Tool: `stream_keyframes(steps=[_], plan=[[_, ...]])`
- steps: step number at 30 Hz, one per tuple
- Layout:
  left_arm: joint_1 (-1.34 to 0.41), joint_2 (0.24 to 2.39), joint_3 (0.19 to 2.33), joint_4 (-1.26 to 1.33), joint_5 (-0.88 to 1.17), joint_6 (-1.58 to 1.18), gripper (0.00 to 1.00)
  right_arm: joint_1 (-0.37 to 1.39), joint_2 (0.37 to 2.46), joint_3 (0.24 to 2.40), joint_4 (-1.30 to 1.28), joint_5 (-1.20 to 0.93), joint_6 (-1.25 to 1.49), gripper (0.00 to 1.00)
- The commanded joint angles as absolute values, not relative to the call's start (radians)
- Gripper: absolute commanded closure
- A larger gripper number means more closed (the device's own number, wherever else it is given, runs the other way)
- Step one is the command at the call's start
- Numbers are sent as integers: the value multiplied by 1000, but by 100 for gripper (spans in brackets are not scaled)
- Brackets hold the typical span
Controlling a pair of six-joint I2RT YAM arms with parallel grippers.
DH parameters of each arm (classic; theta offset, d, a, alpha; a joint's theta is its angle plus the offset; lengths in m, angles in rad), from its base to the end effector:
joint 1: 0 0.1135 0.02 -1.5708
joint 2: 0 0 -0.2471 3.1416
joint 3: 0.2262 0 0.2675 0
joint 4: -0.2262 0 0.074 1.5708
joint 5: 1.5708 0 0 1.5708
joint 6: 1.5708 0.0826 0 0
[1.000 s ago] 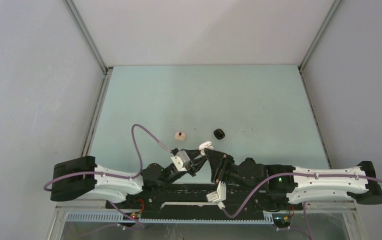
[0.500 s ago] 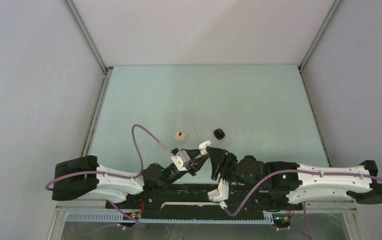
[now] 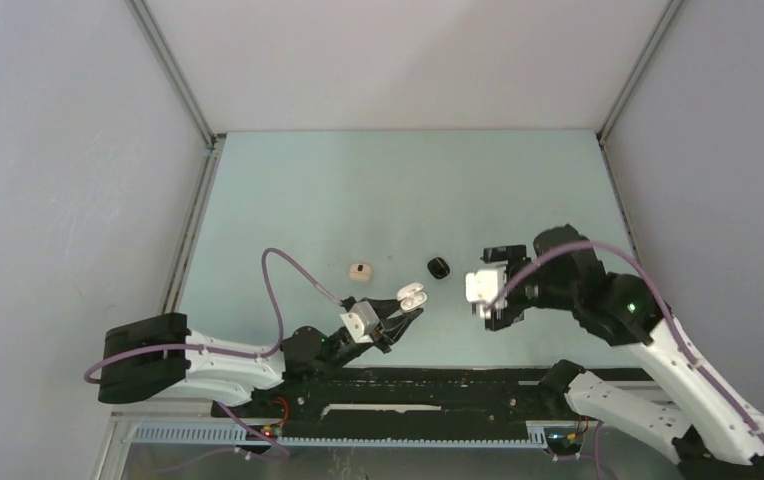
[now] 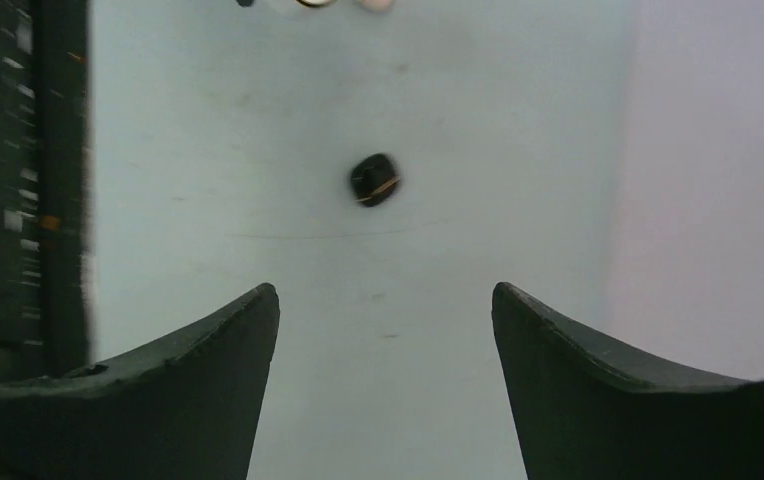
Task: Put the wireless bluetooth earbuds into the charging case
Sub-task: Close the charging case with the earbuds.
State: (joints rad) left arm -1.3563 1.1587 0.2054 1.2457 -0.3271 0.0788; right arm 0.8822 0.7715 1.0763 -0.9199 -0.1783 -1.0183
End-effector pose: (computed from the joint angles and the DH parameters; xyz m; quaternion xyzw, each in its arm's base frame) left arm 0.0827 -0.2549 0.2060 0.2886 0.5294 -0.3941 0.6937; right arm 0.1160 0.1640 0.3316 -0.7434 0.4810 0.0477 0.4624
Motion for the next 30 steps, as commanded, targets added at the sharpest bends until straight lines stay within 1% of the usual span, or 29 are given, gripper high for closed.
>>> stream_keyframes(steps=[1,3,6,8,12,13,15,19,20,26,30], plan=[[-1350,1122,234,1168,-255,91,100,557,891,1138,-1049,-700,-765,20],[-1329,1112,260,1105,-166,60,100,447,926,1141,-1053,-876,-754,21],[-1277,1114,303,1032,0,-21,100,395,958,1141,-1084,-1037,-769,20],[-1267,1127,328,991,59,-35,100,371,1003,1141,-1131,-1121,-774,21],[-1259,1150,371,940,128,-63,100,362,1091,1113,-1324,-1226,-1004,26],[-1259,1156,391,912,143,-68,100,364,1096,1094,-1337,-1230,-1040,26],[-1258,1168,424,865,176,-71,100,365,1079,1044,-1279,-1228,-1013,24],[-1258,1196,480,786,234,-77,100,390,957,935,-974,-1168,-752,23],[-1258,1203,489,774,236,-80,100,407,946,926,-934,-1146,-716,22],[-1253,1254,545,723,198,-131,100,509,936,927,-919,-1035,-693,24],[-1212,1288,570,708,156,-249,100,531,915,978,-1008,-1002,-738,25]])
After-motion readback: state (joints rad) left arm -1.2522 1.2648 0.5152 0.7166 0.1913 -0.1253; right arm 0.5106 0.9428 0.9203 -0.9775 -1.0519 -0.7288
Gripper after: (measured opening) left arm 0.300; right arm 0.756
